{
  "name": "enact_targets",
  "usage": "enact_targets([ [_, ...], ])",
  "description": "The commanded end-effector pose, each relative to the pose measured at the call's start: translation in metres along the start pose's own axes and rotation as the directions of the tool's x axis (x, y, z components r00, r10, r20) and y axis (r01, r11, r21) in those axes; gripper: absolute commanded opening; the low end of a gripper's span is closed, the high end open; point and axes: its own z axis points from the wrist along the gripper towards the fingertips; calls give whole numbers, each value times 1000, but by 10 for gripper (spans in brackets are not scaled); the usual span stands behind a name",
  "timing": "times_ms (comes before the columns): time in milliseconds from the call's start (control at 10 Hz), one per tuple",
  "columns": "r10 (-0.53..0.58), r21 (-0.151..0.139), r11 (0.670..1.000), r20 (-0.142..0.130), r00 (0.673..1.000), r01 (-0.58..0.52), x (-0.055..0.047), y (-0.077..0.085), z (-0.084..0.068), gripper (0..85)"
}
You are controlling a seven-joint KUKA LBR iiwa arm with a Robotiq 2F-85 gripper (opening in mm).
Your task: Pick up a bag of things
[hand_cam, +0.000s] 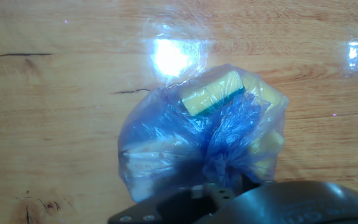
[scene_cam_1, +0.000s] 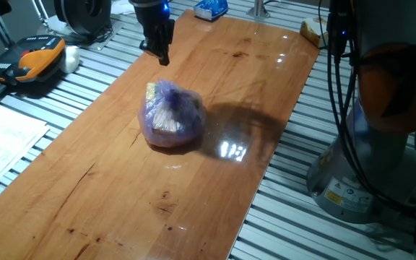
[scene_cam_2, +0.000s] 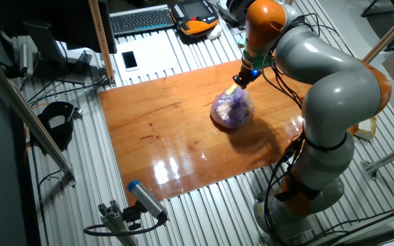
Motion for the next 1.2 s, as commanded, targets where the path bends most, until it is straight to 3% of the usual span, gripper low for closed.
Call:
enact_targets([
  [0,1,-1,1000,0,1000,-1,0,0,0,0],
  [800,-8,3,1000,-8,1000,8,-1,0,1,0],
  [900,-5,0,1000,-8,1000,5,-1,1,1,170],
  [1000,4,-2,1000,-3,1000,-4,0,1,1,170],
  [1100,7,3,1000,-1,1000,-7,0,1,1,340],
])
